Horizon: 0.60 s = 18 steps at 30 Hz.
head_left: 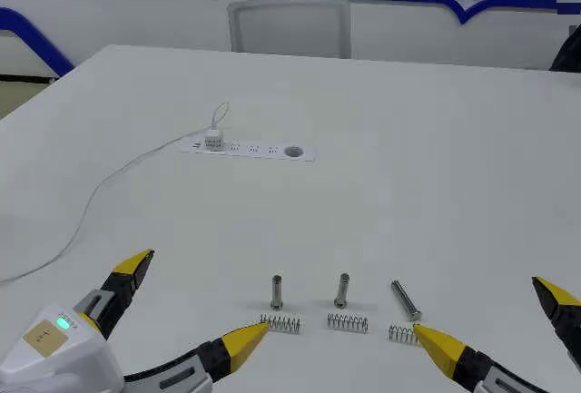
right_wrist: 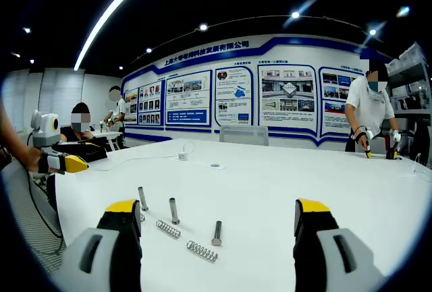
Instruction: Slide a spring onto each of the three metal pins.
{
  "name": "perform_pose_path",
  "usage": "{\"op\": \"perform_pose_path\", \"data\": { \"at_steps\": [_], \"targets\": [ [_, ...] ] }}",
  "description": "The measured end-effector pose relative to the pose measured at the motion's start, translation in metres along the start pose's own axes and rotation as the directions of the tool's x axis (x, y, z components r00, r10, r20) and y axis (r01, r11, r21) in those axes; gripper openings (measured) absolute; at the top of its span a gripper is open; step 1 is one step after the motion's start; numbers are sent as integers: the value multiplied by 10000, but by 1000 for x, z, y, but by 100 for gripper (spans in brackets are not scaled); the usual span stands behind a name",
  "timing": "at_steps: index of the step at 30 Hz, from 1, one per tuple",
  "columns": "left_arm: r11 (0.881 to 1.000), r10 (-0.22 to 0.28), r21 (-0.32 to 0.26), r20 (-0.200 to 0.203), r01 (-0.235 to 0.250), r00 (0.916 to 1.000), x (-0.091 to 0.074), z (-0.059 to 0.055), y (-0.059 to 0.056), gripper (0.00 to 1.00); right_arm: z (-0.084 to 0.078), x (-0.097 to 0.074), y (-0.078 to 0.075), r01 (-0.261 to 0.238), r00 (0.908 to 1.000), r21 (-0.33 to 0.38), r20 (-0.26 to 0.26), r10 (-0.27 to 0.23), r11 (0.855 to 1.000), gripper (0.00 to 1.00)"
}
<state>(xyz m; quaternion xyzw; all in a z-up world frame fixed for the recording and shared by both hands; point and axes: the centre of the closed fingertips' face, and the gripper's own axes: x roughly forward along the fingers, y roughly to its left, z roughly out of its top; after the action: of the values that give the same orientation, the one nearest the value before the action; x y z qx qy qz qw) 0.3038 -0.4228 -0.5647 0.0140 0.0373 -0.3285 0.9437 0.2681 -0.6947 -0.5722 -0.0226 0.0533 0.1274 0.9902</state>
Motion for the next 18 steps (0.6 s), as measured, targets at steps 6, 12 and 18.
{"op": "perform_pose_path", "data": {
  "at_steps": [6,12,18],
  "targets": [
    [9999,88,60,-97,-87,9999,0,-2,2,98,-4,1,-1,38,9999,56,-152,-37,10000,94],
    [9999,123,51,-150,-123,9998,-1,-3,3,97,-5,1,0,16,9998,36,-180,-16,10000,94],
    [9999,141,89,-207,-140,9997,-1,-4,4,97,-5,1,-1,38,9998,18,-209,-38,10000,94]
  ]
}}
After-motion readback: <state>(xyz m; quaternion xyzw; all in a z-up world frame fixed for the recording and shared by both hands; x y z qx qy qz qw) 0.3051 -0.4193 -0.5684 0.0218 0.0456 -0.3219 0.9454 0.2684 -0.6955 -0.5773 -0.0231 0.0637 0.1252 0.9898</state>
